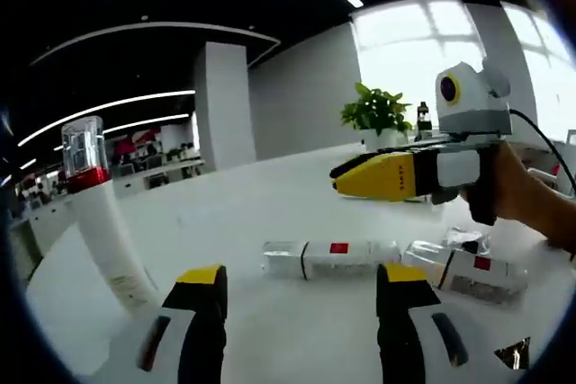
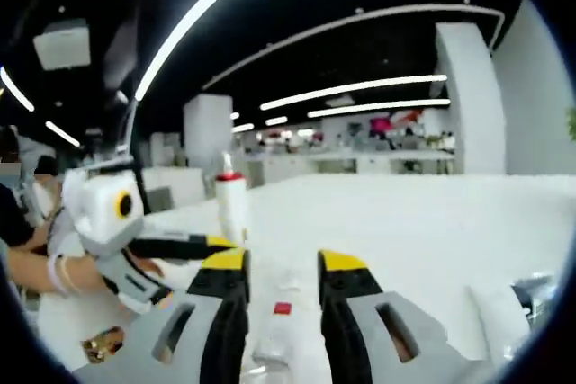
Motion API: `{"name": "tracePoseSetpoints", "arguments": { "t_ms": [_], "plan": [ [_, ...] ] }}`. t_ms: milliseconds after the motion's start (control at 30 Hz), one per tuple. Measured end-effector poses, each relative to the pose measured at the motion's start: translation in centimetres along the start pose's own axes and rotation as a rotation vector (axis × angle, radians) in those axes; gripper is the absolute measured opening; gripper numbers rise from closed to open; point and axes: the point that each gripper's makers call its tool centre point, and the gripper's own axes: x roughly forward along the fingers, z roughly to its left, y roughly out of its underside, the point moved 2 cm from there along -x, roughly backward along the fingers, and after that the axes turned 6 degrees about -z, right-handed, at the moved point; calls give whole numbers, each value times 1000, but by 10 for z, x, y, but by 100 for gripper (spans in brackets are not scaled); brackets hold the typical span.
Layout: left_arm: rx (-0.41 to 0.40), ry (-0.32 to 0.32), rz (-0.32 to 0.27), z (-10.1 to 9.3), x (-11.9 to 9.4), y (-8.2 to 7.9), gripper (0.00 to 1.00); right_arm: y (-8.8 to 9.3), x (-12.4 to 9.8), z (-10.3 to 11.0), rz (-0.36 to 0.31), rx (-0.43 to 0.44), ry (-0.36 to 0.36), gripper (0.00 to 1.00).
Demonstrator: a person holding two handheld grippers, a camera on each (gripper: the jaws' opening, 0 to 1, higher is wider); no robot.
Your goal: Arrange the skincare products in the storage area until every visible bottle or jar stands upright without overlapping.
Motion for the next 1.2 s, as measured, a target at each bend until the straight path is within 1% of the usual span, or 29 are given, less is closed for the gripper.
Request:
{"name": "tracePoseSetpoints", "arguments": {
  "t_ms": [33,67,100,133,167,200,267,300,333,400,467,500,533,600,667,733,767,800,833,900,1000,1033,1133,1200],
  "plan": [
    [-4,-13,1,5,-1,0,69,3,5,-4,20,12,23,29],
    [-9,-25,1,8,-2,0,69,4,10,-5,32,26,15,26],
    [-13,-40,2,11,-4,0,68,7,18,-5,83,75,-6,26],
    [-15,-48,0,13,-4,0,67,9,22,-3,122,86,-37,27],
    [-16,-55,2,15,-5,0,66,12,28,-3,188,90,-60,30],
    [-18,-68,12,17,-6,2,66,15,28,-1,240,82,-73,32],
    [-23,-74,12,20,-6,2,65,14,34,0,310,50,-81,33],
    [-33,-78,12,23,-5,2,65,13,36,0,330,37,-80,32],
    [-45,-80,11,23,-6,2,65,13,37,6,355,32,-97,31],
    [-54,-77,15,23,-6,2,65,16,39,11,401,40,-118,31],
    [-53,-77,21,24,-6,3,65,20,43,14,451,31,-122,32],
    [-50,-78,21,23,-7,2,65,24,44,15,495,14,-125,32],
    [-48,-79,21,24,-7,2,65,25,44,16,508,5,-129,31],
    [-51,-80,17,24,-8,1,66,31,45,21,569,-26,-140,32],
    [-63,-81,14,26,-8,0,66,41,48,22,660,-88,-138,34],
    [-65,-85,16,27,-8,1,66,48,50,21,720,-126,-123,35],
    [-66,-86,16,27,-8,1,66,49,51,21,731,-132,-118,34],
    [-68,-88,18,28,-9,1,66,51,52,19,755,-153,-108,34],
    [-70,-91,18,29,-9,2,66,53,54,19,761,-162,-91,33],
    [-74,-92,16,30,-10,1,66,56,53,17,803,-186,-79,30],
    [-80,-92,15,31,-10,2,66,61,53,19,838,-152,-77,24],
    [-77,-94,15,31,-10,2,66,62,54,20,839,-139,-75,21],
    [-77,-96,14,32,-11,1,65,59,57,24,833,-118,-73,21],
    [-83,-95,7,33,-11,-1,65,59,55,25,834,-127,-78,21]
  ]
}}
